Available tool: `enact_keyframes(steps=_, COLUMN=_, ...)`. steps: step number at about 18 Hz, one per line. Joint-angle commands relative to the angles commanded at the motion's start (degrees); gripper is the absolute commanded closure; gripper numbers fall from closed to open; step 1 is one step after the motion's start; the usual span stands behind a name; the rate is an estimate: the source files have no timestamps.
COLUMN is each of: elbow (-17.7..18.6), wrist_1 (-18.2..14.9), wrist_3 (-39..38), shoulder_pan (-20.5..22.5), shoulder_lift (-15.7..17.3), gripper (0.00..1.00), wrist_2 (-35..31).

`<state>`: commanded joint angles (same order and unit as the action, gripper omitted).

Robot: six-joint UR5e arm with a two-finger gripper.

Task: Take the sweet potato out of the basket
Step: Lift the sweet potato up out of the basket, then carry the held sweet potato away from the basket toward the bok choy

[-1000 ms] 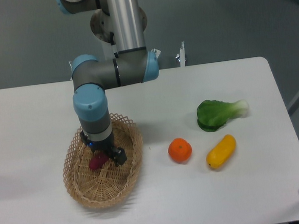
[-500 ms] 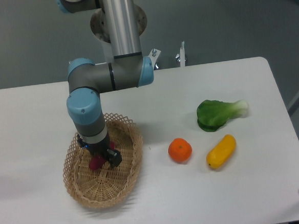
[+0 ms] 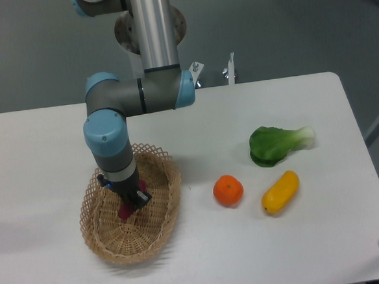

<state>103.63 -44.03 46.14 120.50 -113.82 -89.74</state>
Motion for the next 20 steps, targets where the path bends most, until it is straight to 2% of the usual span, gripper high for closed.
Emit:
enact_keyframes(steps=2, elbow=-1.5, wrist_1=-0.5, wrist_3=0.1, shoulder_pan=0.4, shoulder_lift=0.3, gripper=0.9, wrist_2=0.0)
enact_keyframes(steps=6, elbow=-6.7, wrist_1=-1.2, wrist_3=2.5, shoulder_pan=2.5, shoulder_lift=1.1, gripper=0.9, wrist_2=0.2)
enact_keyframes(steps=9, elbow=-10.9, wrist_1=-2.4, wrist_3=3.6, shoulder_pan=5.6, shoulder_lift=1.7, gripper=0.9, wrist_2=0.2)
enact_keyframes(steps=12, elbow=-16.4, wrist_1=-10.3, wrist_3=7.8, shoulder_pan=10.0, shoulder_lift=1.9, gripper=0.9, wrist_2=0.4)
enact_keyframes(steps=14, elbow=-18.6, wrist_1=-15.0, wrist_3=11.7, shoulder_pan=14.0, shoulder_lift=2.7, gripper=0.9, wrist_2=0.6)
enact_keyframes(steps=16, elbow=-19.9, wrist_1=-17.3, wrist_3=16.4, shoulder_pan=17.6, shoulder_lift=3.6, gripper=0.9, wrist_2=1.2)
enact_keyframes(steps=20, elbow=-20.1, wrist_1=-20.0, wrist_3=25.3, shoulder_pan=25.1, shoulder_lift=5.5, gripper=0.9, wrist_2=5.4)
